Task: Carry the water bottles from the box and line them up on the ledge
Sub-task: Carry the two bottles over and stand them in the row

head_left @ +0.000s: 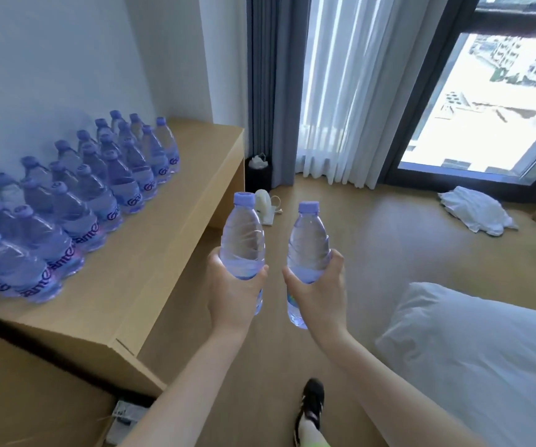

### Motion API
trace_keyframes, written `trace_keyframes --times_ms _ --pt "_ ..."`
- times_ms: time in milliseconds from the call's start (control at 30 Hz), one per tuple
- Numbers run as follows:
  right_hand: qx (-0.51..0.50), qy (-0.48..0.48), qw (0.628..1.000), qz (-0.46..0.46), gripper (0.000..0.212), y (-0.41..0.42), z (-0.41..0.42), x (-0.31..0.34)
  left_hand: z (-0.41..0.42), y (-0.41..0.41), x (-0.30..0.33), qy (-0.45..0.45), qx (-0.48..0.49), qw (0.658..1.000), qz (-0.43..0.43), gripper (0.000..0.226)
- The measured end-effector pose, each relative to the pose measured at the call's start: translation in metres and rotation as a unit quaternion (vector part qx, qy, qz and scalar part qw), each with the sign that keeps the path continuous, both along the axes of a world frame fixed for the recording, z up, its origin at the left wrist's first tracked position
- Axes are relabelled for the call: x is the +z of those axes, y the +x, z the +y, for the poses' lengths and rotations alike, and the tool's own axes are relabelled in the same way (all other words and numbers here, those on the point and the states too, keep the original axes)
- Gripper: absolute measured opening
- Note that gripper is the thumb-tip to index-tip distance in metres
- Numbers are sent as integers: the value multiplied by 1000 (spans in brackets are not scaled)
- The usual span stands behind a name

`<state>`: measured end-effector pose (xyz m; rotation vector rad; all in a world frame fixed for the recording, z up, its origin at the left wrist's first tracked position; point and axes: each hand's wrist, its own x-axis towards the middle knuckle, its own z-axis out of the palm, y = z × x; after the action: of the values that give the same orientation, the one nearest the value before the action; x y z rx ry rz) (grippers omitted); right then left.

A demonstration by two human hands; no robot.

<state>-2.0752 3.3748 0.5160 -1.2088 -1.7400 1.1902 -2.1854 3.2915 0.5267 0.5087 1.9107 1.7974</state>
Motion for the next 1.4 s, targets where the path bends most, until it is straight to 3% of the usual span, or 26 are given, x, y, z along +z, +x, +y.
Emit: trace_keyframes --times_ms 200,300,433,500,600,733,833,1000,1233,1400 --pt "55 -34 998 21 73 -90 106 -17 102 -81 -15 18 47 999 -19 39" --pt "90 -48 995 22 68 -138 164 -13 155 -122 -17 14 106 994 22 37" --pt "148 -31 988 2 66 -201 229 2 209 -173 -6 14 149 987 65 62" --pt "175 -21 984 0 55 -233 253 6 226 -200 -4 0 176 983 60 56" --pt "211 -19 977 -10 53 -284 277 5 244 -247 -8 -10 186 981 43 43" --pt "257 -17 966 -27 70 -361 307 -8 275 -318 -18 8 204 979 5 58" --pt "271 -33 961 -43 80 -421 325 -19 293 -373 -24 25 204 979 11 39" --pt "310 -60 947 -52 76 -503 352 -22 313 -440 -24 8 239 970 36 24" --pt "325 -29 945 -33 61 -578 366 -30 331 -490 -33 -16 239 970 -28 35" --pt "370 -37 927 -34 61 -621 392 -42 351 -519 -42 -26 249 968 -13 18"
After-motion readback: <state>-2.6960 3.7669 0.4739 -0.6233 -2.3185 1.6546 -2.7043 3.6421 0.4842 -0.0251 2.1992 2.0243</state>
